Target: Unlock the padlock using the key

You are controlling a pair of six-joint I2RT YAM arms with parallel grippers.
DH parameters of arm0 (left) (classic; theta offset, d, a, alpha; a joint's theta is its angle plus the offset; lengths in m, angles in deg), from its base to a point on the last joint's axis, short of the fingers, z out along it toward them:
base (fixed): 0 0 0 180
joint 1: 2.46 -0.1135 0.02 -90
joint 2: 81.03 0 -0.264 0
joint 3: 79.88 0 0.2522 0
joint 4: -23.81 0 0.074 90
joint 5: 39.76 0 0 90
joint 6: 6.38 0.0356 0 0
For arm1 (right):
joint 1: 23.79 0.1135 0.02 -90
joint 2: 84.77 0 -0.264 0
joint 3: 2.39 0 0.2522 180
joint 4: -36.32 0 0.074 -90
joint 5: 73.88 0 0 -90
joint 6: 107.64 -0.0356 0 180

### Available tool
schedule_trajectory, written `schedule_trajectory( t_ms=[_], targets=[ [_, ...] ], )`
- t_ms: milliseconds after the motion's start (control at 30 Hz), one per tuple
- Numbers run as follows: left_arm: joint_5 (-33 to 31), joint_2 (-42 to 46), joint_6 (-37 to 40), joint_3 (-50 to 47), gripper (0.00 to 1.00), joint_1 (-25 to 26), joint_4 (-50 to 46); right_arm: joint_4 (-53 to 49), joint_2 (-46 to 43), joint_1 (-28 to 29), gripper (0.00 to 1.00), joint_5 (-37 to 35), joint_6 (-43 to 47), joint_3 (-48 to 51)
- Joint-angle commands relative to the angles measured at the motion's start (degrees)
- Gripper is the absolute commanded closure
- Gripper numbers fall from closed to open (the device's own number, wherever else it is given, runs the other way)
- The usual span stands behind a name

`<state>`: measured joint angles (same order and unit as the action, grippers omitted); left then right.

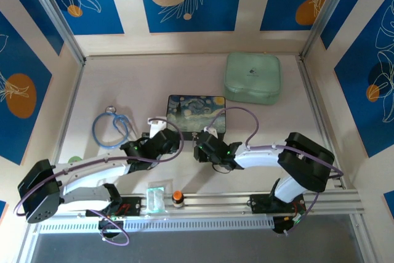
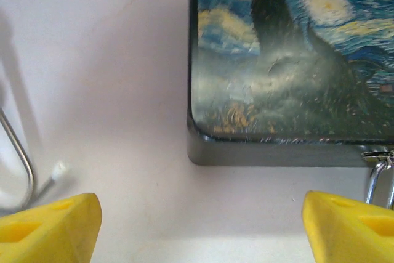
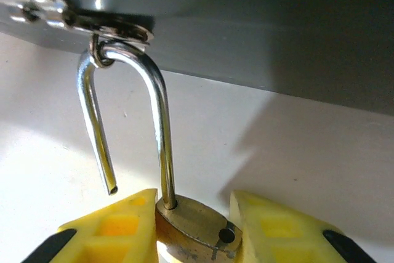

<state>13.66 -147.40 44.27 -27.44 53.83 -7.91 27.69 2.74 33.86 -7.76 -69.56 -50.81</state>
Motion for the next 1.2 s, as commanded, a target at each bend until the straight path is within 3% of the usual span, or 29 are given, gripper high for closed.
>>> schedule_trajectory(
  t_ms=[0, 233, 433, 633, 867, 1167],
  targets=[
    [0.3, -2.1, 18.9, 4.2, 0.18, -0.3, 4.7, -4.1, -1.1, -1.3, 0.82, 3.1, -2.1, 2.7],
    [14.5, -10.2, 44.7, 10.1, 0.22, -0.7, 5.9, -5.1, -6.0, -4.2, 0.82, 5.7, -1.7, 6.6],
    [18.6, -18.3, 53.9, 14.6, 0.22, -0.8, 3.1, -4.7, -8.7, -6.6, 0.82, 8.0, -1.7, 9.4],
    [15.9, -27.0, 56.5, 20.4, 0.22, -0.5, -0.8, -4.0, -10.1, -9.1, 0.83, 10.6, -1.1, 12.0],
    [12.6, -29.0, 56.3, 19.1, 0.29, 0.1, -2.9, 0.2, -10.1, -12.1, 0.82, 12.0, -3.2, 13.5],
    [11.8, -31.0, 54.1, 18.1, 0.32, 2.8, -4.6, 11.4, -7.9, -12.9, 0.83, 9.7, -13.6, 13.6]
  ],
)
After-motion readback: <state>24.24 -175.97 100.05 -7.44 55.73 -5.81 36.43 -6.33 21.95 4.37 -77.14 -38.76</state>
